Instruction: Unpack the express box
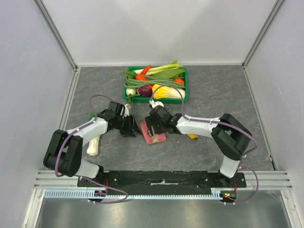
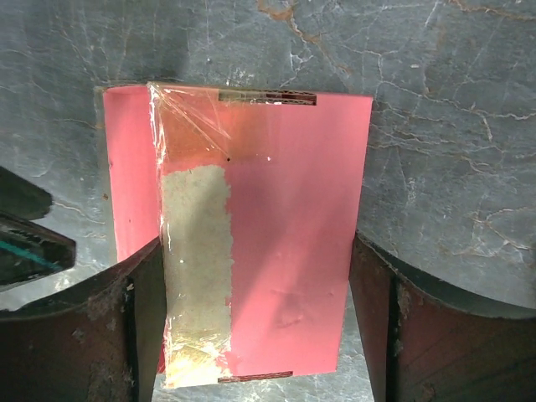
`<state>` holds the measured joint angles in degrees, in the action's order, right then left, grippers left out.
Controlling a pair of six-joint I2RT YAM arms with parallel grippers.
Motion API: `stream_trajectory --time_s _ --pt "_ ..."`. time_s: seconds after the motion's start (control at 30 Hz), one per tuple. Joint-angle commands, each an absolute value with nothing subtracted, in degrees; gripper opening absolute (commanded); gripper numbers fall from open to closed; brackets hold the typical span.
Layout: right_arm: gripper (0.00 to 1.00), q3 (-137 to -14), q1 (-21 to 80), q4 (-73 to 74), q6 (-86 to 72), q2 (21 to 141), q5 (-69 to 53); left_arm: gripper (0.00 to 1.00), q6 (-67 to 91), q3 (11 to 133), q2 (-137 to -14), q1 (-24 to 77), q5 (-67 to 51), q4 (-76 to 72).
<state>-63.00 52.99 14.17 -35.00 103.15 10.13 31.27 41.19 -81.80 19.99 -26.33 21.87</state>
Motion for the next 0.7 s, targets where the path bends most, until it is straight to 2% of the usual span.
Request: stream_trajectory --time_s 0.0,0.17,0.3,0.47,0.53,0.67 --pt "0.72 -59.15 50.72 6.95 -38.32 100.64 0.09 0.52 35.85 38.94 -80.15 19.95 -30.93 10.65" --pt "0.73 -57.57 50.10 4.22 -39.55 100.37 -3.86 0.56 38.40 37.62 -80.24 19.95 -33.74 2.30" --pt "0.73 -56.95 50.01 2.99 -40.60 100.19 -4.39 0.56 39.11 37.62 -81.65 19.95 -33.58 1.93" --pt "0.72 -56.08 49.22 2.02 -41.66 99.76 -5.18 0.31 38.67 38.32 -84.64 20.04 -32.52 4.30" --pt "0.72 -55.64 48.78 1.32 -42.18 99.67 -5.54 0.25 38.58 38.32 -84.55 19.95 -32.26 4.92" --pt "0.72 -53.79 47.47 0.44 -43.33 99.14 -6.85 0.24 37.80 38.41 -82.71 19.95 -30.76 6.42"
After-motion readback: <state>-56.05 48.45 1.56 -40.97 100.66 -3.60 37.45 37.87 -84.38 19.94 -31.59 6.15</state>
